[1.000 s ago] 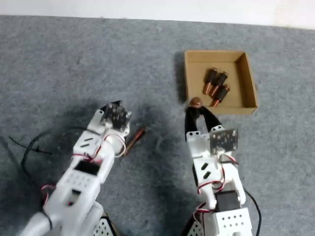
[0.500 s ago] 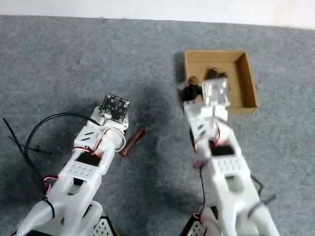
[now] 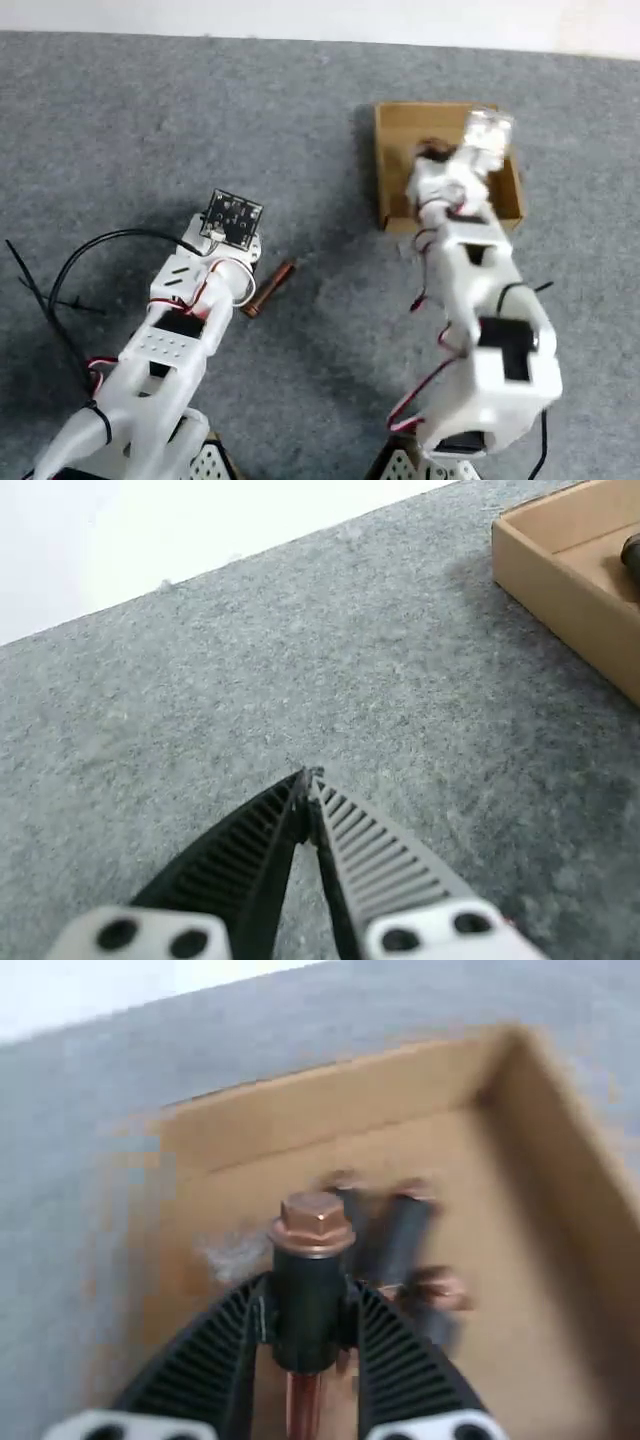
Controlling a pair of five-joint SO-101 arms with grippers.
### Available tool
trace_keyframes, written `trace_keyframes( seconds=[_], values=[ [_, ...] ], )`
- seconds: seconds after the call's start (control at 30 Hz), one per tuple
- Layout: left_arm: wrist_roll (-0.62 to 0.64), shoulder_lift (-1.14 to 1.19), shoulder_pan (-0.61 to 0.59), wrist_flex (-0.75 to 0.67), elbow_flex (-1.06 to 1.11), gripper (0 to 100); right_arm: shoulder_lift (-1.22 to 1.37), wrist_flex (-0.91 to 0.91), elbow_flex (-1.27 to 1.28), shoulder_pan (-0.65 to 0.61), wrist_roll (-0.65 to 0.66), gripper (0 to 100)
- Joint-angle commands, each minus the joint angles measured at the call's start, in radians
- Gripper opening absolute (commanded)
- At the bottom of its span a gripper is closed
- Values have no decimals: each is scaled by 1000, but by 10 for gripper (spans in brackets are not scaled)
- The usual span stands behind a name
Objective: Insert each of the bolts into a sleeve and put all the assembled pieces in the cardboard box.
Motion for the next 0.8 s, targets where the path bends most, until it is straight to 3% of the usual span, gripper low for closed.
trace_keyframes(
  seconds=[0.0,0.43,0.63,0.77],
  values=[
    [9,4,-5,-23,-51,8,82,-39,-153,42,-18,7],
    [8,4,-8,-23,-50,9,173,-31,-236,-2,112,18],
    [8,4,-8,-23,-50,10,173,-31,-236,-27,153,204],
    [8,4,-8,-23,-50,10,173,-31,-236,-31,153,228]
  ],
)
